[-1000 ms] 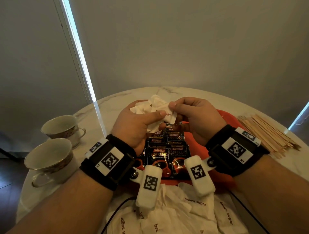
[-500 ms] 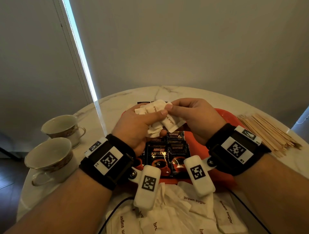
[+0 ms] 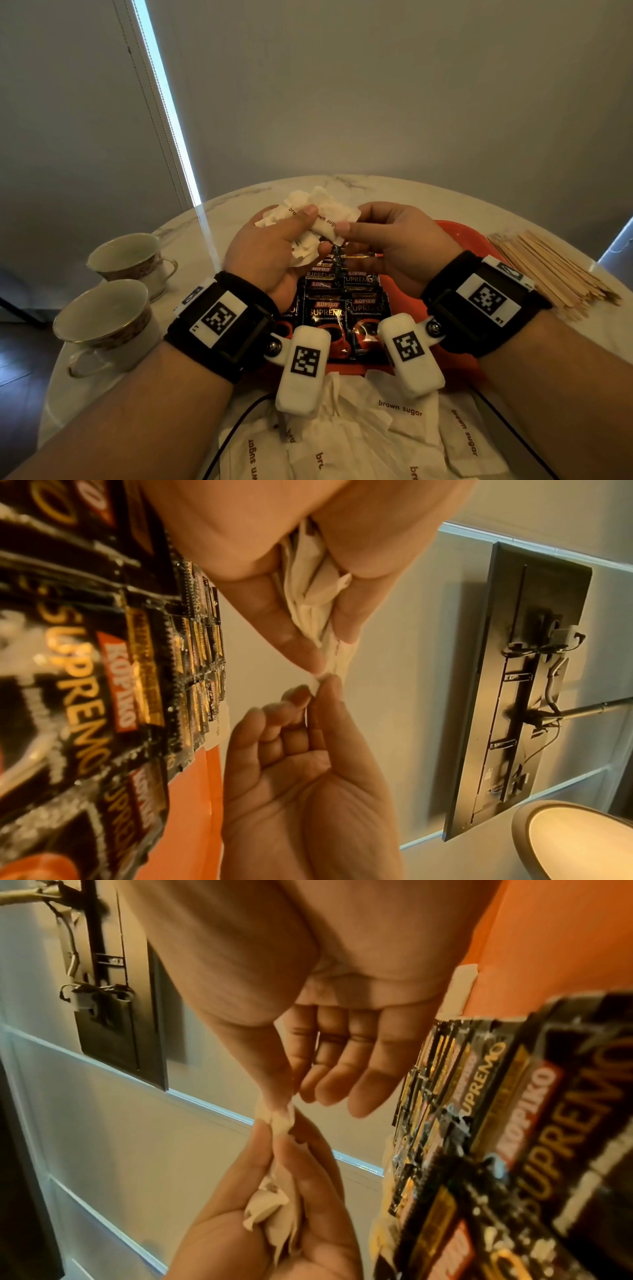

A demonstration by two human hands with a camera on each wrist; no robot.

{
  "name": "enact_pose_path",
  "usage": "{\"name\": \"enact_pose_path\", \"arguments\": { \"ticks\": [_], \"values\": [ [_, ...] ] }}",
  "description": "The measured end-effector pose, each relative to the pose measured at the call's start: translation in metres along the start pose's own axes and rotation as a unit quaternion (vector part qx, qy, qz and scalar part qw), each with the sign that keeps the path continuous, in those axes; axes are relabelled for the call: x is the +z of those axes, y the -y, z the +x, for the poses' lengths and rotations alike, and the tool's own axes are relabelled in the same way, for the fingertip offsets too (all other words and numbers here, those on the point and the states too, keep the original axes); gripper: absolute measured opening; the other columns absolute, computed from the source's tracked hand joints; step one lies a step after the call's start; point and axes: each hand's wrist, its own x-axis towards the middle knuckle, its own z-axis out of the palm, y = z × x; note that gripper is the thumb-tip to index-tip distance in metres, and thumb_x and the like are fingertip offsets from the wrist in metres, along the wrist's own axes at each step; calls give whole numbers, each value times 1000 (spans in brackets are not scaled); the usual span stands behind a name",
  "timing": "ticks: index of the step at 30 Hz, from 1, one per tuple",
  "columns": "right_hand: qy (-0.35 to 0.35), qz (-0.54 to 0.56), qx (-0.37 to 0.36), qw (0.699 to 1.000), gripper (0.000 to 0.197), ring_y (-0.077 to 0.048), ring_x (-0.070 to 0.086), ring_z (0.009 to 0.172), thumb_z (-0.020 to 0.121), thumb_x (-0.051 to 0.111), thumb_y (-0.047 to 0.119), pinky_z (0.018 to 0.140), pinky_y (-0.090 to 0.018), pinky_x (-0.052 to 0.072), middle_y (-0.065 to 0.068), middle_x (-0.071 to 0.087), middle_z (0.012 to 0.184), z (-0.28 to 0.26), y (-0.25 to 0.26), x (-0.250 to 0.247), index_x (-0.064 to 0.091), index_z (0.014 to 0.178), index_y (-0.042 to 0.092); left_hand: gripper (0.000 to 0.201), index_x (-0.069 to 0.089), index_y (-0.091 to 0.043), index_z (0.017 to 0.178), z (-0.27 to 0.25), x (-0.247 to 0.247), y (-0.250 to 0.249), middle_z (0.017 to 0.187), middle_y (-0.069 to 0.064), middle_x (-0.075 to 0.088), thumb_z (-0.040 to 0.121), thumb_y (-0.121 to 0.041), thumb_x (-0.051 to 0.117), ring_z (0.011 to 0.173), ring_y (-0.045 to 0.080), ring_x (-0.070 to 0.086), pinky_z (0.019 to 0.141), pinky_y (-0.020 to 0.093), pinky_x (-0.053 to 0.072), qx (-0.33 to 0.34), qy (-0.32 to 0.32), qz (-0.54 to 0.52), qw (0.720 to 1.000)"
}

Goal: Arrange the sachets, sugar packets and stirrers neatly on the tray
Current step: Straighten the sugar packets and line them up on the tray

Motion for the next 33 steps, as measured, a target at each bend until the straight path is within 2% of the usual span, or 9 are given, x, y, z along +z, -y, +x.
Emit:
{"name": "enact_pose_path", "arguments": {
  "ticks": [6, 8, 10, 13, 16, 21, 24, 28, 33],
  "values": [
    [-49, 49, -26, 997, 10, -19, 66, 65, 87, 71, -1, 61, -29, 61, -14, 71, 84, 5, 0, -2, 64, 95, 0, 29, 64, 1, 118, 3, -2, 2, 106, 21, 77, 91, -3, 73, 89, 33, 75, 53, 28, 58, -10, 1, 7, 1000],
    [-77, 52, -28, 995, 9, -18, 65, 64, 88, 71, -1, 61, -30, 60, -14, 70, 85, 11, 4, -12, 64, 89, 5, 28, 64, 0, 117, 5, -2, 0, 104, 21, 76, 91, -2, 73, 82, 31, 76, 53, 28, 59, -16, -7, -1, 1000],
    [-133, 70, -19, 988, 16, -14, 60, 57, 88, 71, -2, 54, -27, 55, -10, 67, 78, 24, 6, -31, 62, 84, 10, 31, 63, 0, 120, 7, -3, -2, 103, 22, 75, 91, -2, 73, 72, 27, 75, 51, 28, 58, -18, -20, -9, 1000],
    [-229, 66, 34, 971, 21, -8, 46, 50, 89, 65, -6, 40, -19, 35, -3, 54, 70, 51, 3, -66, 59, 85, 13, 43, 60, 3, 130, 9, -4, -3, 115, 27, 72, 90, -2, 74, 72, 28, 75, 52, 28, 58, -10, -39, -14, 999],
    [-274, -3, 118, 954, 18, -9, 44, 51, 88, 63, -4, 43, -20, 34, -2, 52, 71, 73, -10, -99, 61, 82, 13, 40, 60, 3, 128, 9, -4, -3, 114, 27, 72, 90, -1, 74, 74, 28, 76, 53, 28, 58, -9, -47, -18, 999],
    [-256, -128, 203, 936, 7, -14, 45, 54, 86, 67, 0, 54, -28, 36, -4, 53, 66, 95, -27, -113, 65, 83, 6, 38, 60, 2, 127, 11, -5, -2, 111, 26, 72, 91, -1, 73, 73, 28, 74, 53, 27, 58, -7, -42, -10, 999],
    [-246, -200, 212, 924, 6, -16, 47, 51, 86, 70, 1, 51, -29, 38, -5, 57, 64, 96, -25, -104, 68, 82, 5, 37, 60, 1, 126, 12, -6, -3, 107, 24, 72, 91, -1, 73, 70, 27, 74, 52, 27, 57, -8, -43, -10, 999],
    [-234, -249, 207, 917, 6, -15, 51, 52, 87, 75, 7, 47, -28, 41, -5, 61, 68, 101, -20, -99, 72, 92, 4, 33, 61, 0, 122, 14, -7, -3, 103, 22, 73, 91, 0, 73, 73, 27, 74, 52, 28, 58, -9, -48, -3, 999],
    [-223, -283, 235, 903, 10, -14, 50, 50, 90, 74, 9, 46, -27, 39, -4, 59, 64, 105, -16, -95, 69, 83, 4, 33, 62, -2, 122, 15, -8, -3, 100, 19, 74, 90, -1, 73, 73, 26, 75, 53, 28, 58, -9, -48, -4, 999]
  ]
}}
